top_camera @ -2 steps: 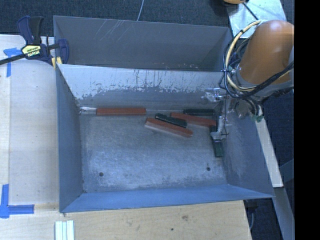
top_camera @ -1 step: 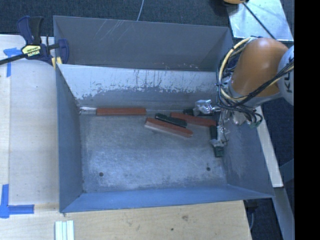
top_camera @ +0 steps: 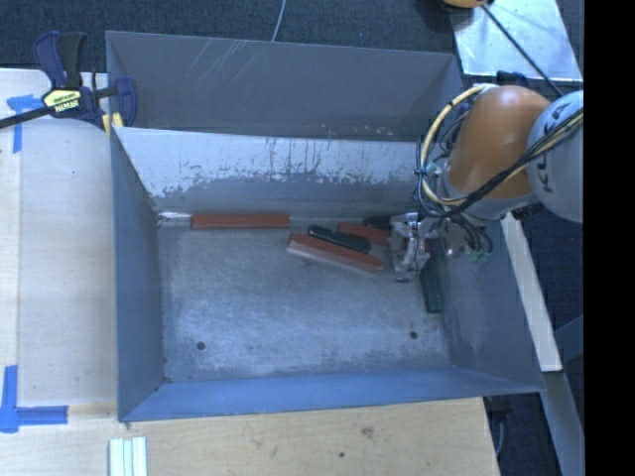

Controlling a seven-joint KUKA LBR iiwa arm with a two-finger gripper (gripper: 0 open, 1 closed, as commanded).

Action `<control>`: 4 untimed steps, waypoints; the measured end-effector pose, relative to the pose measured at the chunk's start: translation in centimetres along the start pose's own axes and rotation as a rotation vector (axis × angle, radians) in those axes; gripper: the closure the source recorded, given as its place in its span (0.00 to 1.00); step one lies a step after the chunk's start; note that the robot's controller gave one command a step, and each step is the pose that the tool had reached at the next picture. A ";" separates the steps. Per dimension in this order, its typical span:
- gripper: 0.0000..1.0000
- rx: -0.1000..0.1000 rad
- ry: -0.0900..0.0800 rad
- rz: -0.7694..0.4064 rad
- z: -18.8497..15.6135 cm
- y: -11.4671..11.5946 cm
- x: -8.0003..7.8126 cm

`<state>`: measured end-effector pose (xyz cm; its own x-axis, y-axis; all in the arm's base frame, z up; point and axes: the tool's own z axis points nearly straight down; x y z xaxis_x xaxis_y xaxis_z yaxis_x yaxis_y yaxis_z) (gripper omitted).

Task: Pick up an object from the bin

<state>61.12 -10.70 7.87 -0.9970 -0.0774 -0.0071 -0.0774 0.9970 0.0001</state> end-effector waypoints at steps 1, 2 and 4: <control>1.00 0.000 0.000 0.000 0.0 0.0 0.0; 0.00 -0.001 0.009 -0.119 -1.2 2.9 0.6; 0.00 0.000 0.005 0.073 -1.4 3.7 0.2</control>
Offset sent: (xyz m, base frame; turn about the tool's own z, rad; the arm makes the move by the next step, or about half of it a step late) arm -0.0086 0.0287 0.0115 -0.1202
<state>60.58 -7.04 9.28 -1.0000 -0.0049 -0.0022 -0.0049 1.0000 0.0000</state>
